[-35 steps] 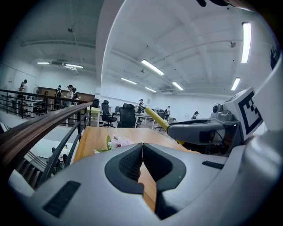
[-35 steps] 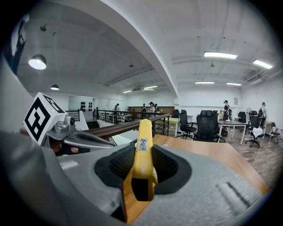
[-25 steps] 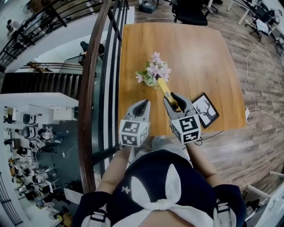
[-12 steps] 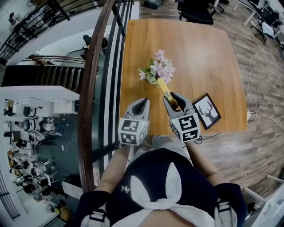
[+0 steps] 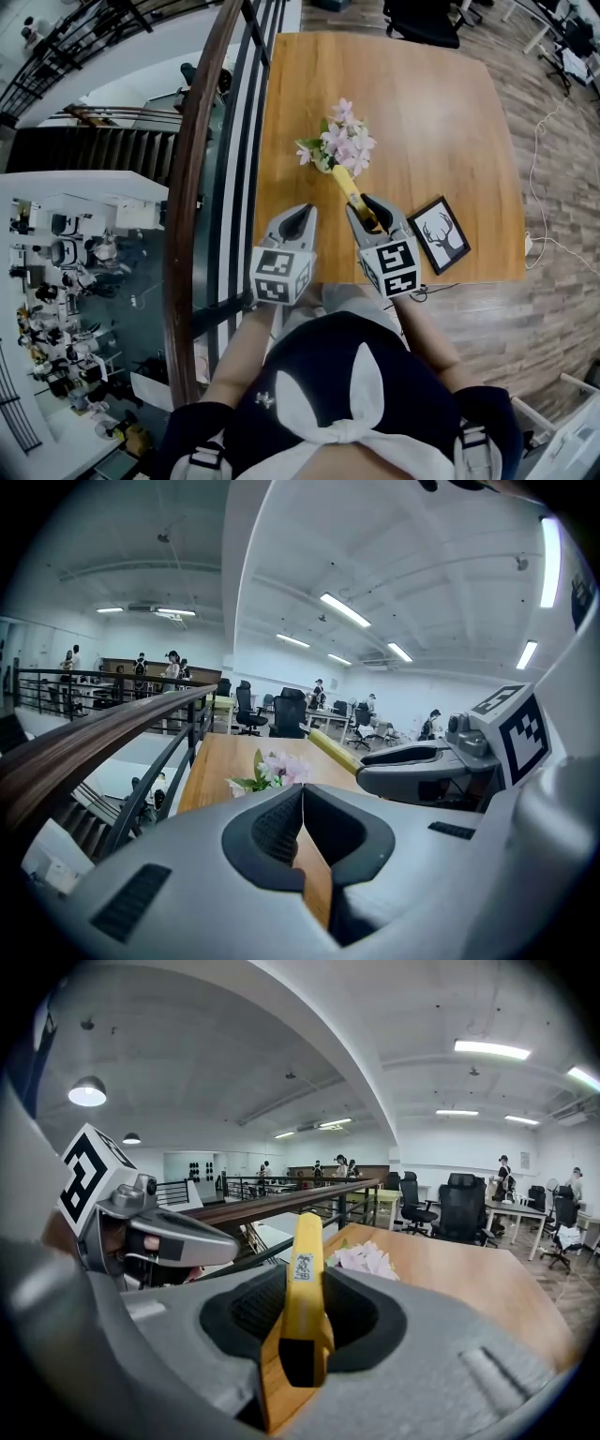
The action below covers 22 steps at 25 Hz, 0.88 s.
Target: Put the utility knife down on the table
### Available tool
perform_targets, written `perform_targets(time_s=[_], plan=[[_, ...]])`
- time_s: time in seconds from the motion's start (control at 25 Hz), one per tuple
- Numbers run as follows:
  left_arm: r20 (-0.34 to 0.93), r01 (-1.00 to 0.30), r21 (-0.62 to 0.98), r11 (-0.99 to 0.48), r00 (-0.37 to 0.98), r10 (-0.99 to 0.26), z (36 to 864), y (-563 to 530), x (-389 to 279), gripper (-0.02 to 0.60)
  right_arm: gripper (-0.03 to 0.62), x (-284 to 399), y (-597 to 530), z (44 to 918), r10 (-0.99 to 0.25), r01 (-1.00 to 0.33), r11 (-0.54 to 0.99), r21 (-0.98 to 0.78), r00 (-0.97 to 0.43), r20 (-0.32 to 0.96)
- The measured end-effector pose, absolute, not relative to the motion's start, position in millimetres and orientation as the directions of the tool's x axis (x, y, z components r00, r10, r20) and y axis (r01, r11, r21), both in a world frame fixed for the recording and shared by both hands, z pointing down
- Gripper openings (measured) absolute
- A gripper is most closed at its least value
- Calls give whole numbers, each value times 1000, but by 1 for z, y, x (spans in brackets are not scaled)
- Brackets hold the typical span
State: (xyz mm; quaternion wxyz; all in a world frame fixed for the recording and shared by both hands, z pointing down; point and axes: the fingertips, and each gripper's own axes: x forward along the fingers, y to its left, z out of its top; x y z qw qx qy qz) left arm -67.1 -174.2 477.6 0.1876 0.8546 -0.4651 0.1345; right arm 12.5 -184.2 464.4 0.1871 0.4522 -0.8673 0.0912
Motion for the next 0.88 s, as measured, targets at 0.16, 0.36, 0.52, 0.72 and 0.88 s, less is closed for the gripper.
perform_targets(time_s=[0.16, 0.36, 0.52, 0.72, 0.88], plan=[[413, -851, 197, -487, 523, -746, 481, -175, -70, 18, 126, 12, -186, 474, -743, -817, 577, 4, -523, 419], [438, -850, 206, -485, 523, -731, 491, -170, -69, 18, 126, 10, -184, 485, -730, -810, 586, 1, -527, 435], [450, -848, 211, -486, 525, -722, 494, -167, -67, 18, 126, 10, -182, 490, -728, -809, 587, 11, -523, 444], [455, -848, 214, -485, 526, -719, 498, -167, -65, 18, 125, 10, -183, 496, -724, -806, 591, 18, -521, 451], [458, -848, 216, -484, 526, -717, 501, -167, -63, 18, 126, 12, -184, 501, -720, -806, 592, 19, -519, 461]])
